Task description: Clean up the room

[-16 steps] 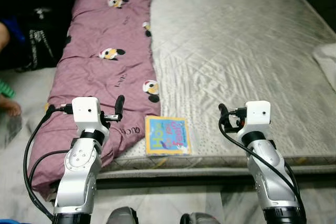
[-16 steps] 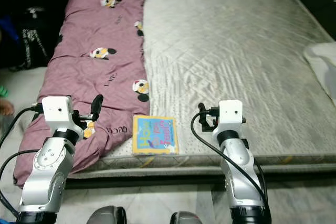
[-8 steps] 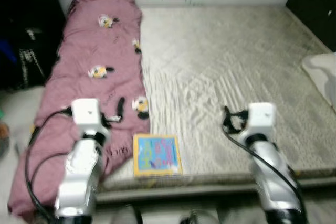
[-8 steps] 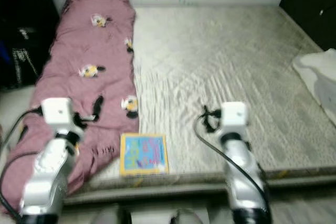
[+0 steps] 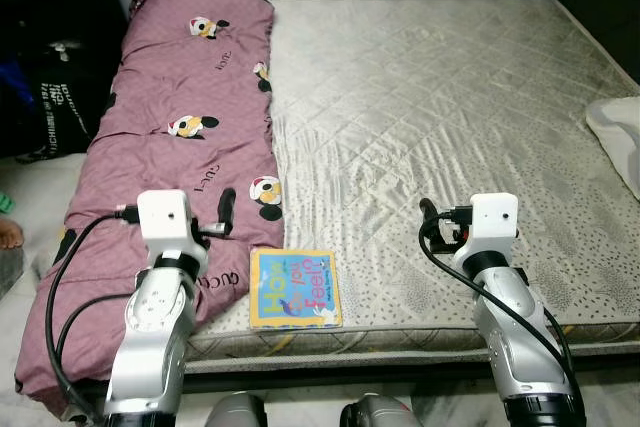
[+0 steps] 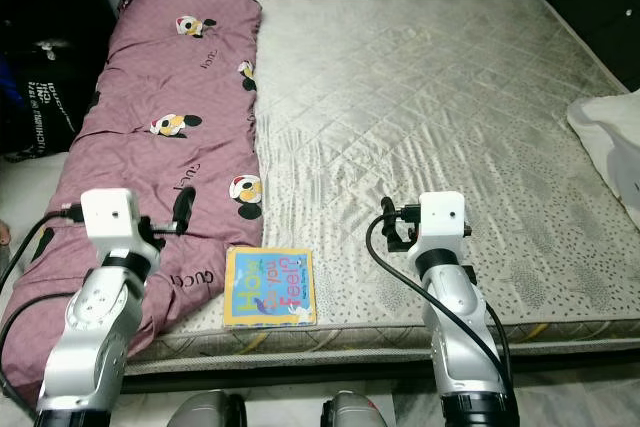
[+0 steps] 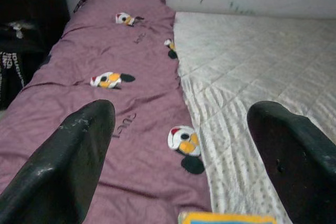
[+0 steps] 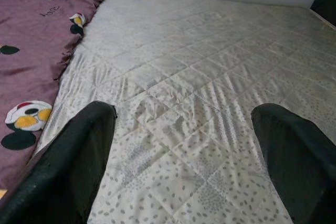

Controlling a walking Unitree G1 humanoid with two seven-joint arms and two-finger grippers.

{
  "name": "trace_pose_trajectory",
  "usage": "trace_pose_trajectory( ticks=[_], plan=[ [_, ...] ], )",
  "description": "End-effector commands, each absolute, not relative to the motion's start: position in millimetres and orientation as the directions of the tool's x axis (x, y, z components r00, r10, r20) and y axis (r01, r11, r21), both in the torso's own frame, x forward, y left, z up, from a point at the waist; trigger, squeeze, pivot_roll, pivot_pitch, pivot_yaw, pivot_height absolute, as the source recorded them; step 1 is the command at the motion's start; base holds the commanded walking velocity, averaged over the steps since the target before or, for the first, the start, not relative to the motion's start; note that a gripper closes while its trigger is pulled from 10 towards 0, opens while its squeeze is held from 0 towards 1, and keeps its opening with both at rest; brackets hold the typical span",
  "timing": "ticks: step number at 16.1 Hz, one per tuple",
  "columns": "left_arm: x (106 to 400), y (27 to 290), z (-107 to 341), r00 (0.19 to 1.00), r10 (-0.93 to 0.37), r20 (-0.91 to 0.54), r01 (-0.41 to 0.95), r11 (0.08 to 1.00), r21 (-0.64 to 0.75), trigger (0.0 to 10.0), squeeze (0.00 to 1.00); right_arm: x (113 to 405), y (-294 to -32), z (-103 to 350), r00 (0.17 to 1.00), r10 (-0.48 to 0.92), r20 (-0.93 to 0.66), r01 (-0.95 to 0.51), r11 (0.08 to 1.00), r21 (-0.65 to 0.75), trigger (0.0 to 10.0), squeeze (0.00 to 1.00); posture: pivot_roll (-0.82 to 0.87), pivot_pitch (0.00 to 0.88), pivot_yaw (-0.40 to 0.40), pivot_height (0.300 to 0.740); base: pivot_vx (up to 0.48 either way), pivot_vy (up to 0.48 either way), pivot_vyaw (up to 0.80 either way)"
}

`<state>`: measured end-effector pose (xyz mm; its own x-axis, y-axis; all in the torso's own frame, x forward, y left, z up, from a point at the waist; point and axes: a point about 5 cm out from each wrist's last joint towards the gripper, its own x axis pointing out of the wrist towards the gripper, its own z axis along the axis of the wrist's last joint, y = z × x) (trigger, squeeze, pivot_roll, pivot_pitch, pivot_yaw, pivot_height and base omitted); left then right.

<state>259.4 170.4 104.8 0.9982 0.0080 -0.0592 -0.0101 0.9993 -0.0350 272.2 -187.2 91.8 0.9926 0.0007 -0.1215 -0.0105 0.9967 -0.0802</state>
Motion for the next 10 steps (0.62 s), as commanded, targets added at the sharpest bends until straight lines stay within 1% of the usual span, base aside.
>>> trace_pose_trajectory(
  ticks=[1,4,5,6,10],
  plan=[
    [257.8,174.0,106.0,0.998,0.022,-0.060,-0.023,1.000,-0.016,10.0,0.00,271.5,-187.9,92.8,0.993,0.005,-0.118,-0.015,0.997,-0.080,10.0,0.00,-0.03,0.114,-0.013,0.710,0.000,0.000,0.00],
    [257.3,173.7,105.8,0.998,0.022,-0.064,-0.023,1.000,-0.018,10.0,0.00,272.1,-187.5,93.0,0.993,0.010,-0.117,-0.020,0.997,-0.080,10.0,0.00,-0.03,0.114,-0.015,0.665,0.000,0.000,0.00],
    [257.3,173.8,105.9,0.998,0.022,-0.064,-0.024,1.000,-0.017,10.0,0.00,272.3,-187.2,93.1,0.993,0.011,-0.116,-0.021,0.997,-0.079,10.0,0.00,-0.03,0.114,-0.015,0.660,0.000,0.000,0.00],
    [257.7,173.8,105.8,0.998,0.023,-0.064,-0.024,1.000,-0.016,10.0,0.00,272.8,-186.3,93.5,0.994,0.015,-0.111,-0.023,0.997,-0.075,10.0,0.00,-0.02,0.107,-0.015,0.640,0.000,0.000,0.00],
    [258.9,173.6,107.1,0.998,0.025,-0.058,-0.027,0.999,-0.025,10.0,0.00,273.0,-186.4,93.6,0.994,0.015,-0.109,-0.023,0.997,-0.074,10.0,0.00,-0.02,0.101,-0.013,0.635,0.000,0.000,0.00]
  ],
)
